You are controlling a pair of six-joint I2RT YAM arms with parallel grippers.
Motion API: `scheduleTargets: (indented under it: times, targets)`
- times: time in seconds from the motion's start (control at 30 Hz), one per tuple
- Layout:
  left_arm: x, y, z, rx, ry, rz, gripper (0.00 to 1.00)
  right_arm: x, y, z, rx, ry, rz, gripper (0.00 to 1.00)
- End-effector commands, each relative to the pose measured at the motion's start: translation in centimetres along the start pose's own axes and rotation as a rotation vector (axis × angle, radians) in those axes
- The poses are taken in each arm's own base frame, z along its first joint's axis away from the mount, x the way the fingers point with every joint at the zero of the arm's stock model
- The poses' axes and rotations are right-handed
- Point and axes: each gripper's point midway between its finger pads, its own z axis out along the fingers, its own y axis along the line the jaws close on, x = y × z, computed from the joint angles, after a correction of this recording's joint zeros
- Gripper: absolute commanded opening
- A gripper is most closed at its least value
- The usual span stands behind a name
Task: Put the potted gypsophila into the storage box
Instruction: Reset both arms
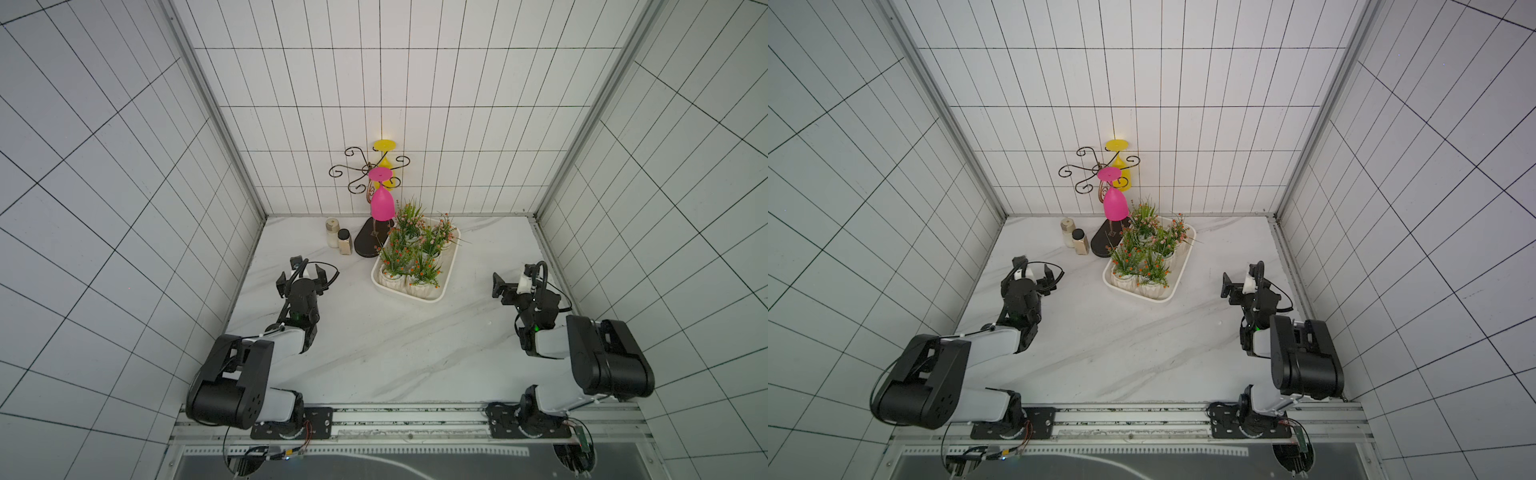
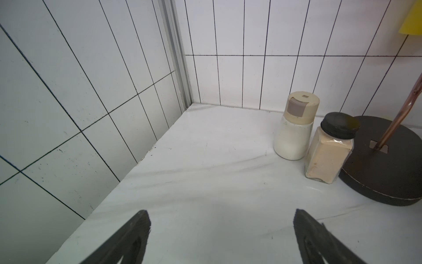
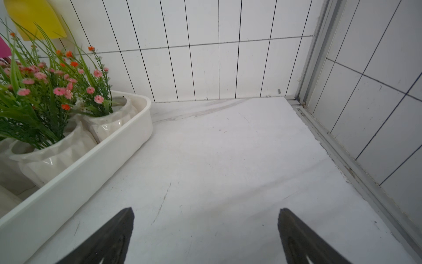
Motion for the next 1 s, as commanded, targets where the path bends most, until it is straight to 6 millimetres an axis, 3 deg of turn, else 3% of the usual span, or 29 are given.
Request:
scheduleTargets:
  times: [0.0,0.1,0.2,0.3,0.97]
  targets:
    - [-0.4,-1.4,0.0,0.080,-0.081,0.005,0.97,-1.1,0.3,-0.3,0.013,-0.062,-0.038,0.99]
    - [0.5,-2.3,-0.1,0.131,-0.100,0.029,0.97,-0.8,0.3,-0.1,0.017,-0.038,-0.041,0.99]
    - [0.2,-2.9,-0.1,0.154,-0.137,0.044,0.97,-0.8,0.3,-0.1,0.019,-0.038,-0.042,0.99]
    - [0.7,-3.1,1.0,0.176,-0.065,0.036,0.97,-0.8,0.3,0.0,0.026,-0.039,-0.044,0.99]
    - [1.0,-2.9,1.4,0.183,-0.029,0.031,0.97,-0.8,0.3,0.0,0.029,-0.041,-0.045,0.99]
